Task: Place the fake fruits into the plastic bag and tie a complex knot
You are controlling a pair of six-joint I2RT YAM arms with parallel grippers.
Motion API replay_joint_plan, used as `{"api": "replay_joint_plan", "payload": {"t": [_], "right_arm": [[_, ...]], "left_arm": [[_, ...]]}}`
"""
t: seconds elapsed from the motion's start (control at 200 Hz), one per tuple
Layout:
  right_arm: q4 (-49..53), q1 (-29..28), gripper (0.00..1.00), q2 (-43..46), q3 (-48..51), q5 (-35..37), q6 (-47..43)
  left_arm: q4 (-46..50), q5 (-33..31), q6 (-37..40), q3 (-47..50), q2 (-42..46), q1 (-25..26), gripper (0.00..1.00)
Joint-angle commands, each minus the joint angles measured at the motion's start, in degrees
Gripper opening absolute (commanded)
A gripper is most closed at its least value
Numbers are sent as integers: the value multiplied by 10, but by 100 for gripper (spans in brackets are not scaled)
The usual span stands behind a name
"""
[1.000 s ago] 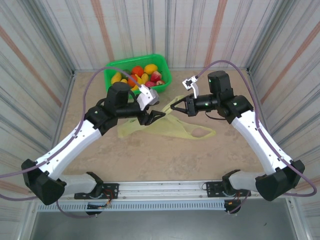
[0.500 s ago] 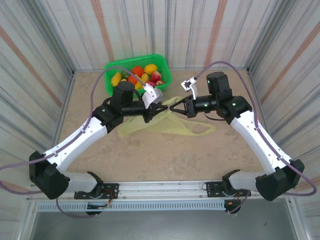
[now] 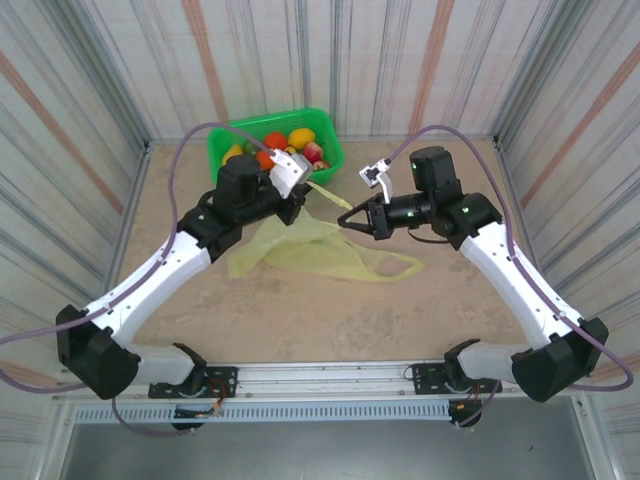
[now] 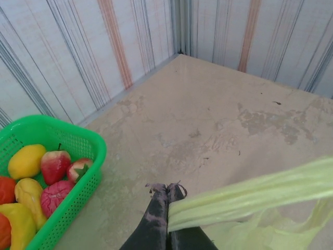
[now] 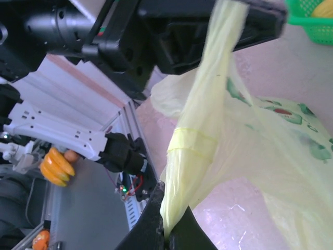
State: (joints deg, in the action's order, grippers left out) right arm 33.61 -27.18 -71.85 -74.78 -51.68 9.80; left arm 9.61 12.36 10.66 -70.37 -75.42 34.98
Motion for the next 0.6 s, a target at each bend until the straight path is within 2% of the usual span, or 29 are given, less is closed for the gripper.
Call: {"api": "replay_joint_plan", "payload": {"t": [0.0, 0.03, 0.075, 0.13, 0.18, 0.301, 0.486, 0.591], "right_arm": [[-16, -7, 2, 20, 9, -46, 0], [-19, -8, 5, 14, 4, -42, 2], [-17, -10, 17, 4, -5, -34, 1], [-13, -9, 22, -9, -17, -22, -2], [-7, -10, 36, -18, -26, -1, -6], [-5, -4, 54, -32, -38, 8, -10], [-9, 1, 61, -42, -56, -12, -2], [-12, 1, 52, -49, -63, -25, 7]], "left_arm": [[15, -20, -8, -13, -3, -11, 0], [-3, -4, -6, -2, 5, -8, 0], [-28, 23, -3, 17, 17, -2, 0], [-54, 57, -3, 35, 31, 3, 0], [-62, 67, -4, 43, 37, 7, 0], [-47, 84, -1, 44, 40, 11, 0], [-32, 72, 21, 45, 45, 23, 0], [-29, 71, 28, 45, 46, 26, 0]]}}
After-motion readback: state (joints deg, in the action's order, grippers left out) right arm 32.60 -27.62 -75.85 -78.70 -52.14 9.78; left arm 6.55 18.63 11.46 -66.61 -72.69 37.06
